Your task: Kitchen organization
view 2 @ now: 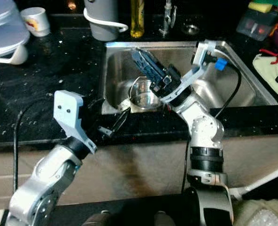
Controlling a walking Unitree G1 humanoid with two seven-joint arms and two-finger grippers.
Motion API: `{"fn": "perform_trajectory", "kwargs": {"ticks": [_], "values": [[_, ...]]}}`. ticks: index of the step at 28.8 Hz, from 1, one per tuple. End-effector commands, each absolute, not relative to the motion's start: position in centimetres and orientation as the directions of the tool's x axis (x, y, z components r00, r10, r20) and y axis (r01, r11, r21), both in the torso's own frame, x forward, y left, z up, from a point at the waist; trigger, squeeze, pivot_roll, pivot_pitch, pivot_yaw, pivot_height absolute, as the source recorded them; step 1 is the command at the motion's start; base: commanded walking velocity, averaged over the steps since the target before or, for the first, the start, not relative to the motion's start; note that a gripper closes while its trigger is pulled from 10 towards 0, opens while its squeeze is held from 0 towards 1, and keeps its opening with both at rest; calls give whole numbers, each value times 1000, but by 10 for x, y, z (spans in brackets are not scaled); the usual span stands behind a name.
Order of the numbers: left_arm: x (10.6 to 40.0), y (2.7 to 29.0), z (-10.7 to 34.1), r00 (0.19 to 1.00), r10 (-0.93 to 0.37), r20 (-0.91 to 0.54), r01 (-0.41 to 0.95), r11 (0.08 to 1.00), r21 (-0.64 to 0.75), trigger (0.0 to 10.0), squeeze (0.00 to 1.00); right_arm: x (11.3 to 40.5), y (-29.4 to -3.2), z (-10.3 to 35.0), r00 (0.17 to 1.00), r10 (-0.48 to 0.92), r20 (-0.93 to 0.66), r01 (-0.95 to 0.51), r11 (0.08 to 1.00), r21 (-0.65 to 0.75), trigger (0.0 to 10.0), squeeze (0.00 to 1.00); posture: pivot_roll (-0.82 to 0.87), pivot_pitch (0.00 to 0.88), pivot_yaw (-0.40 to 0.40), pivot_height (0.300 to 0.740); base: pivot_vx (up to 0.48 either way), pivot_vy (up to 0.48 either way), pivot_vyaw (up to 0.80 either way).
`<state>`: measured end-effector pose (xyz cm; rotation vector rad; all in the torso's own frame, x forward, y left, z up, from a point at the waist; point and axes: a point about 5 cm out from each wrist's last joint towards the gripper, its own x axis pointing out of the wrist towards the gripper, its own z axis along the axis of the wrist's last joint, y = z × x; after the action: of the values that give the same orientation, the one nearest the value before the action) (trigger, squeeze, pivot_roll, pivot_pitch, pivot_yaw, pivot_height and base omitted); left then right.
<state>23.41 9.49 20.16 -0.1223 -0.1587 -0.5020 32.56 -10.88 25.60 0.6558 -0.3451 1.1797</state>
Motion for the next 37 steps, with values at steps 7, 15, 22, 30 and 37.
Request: {"fn": "perform_trajectory", "kwargs": {"ticks": [7,15,22,30,37], "values": [[237,92,190,865,-483,136,496,864,-89,10000,0,324,-98,231,452,783,427,-888,348,301,10000,0,92,72,-46,740,-337,0,0],[238,94,175,877,-467,111,477,872,-107,10000,0,321,-94,208,499,795,345,-858,398,326,10000,0,86,65,-51,740,-31,0,0],[240,95,169,884,-457,100,466,879,-101,10000,0,315,-94,200,493,806,326,-857,387,340,10000,0,77,57,-51,740,0,0,761],[248,111,170,926,-362,111,369,928,-51,10000,0,313,-97,187,503,826,253,-853,427,302,10000,0,73,63,-52,740,0,0,794],[249,118,165,943,-321,92,325,945,-31,10000,0,312,-98,174,521,835,177,-842,469,265,10000,0,72,66,-53,740,0,0,794]]}}
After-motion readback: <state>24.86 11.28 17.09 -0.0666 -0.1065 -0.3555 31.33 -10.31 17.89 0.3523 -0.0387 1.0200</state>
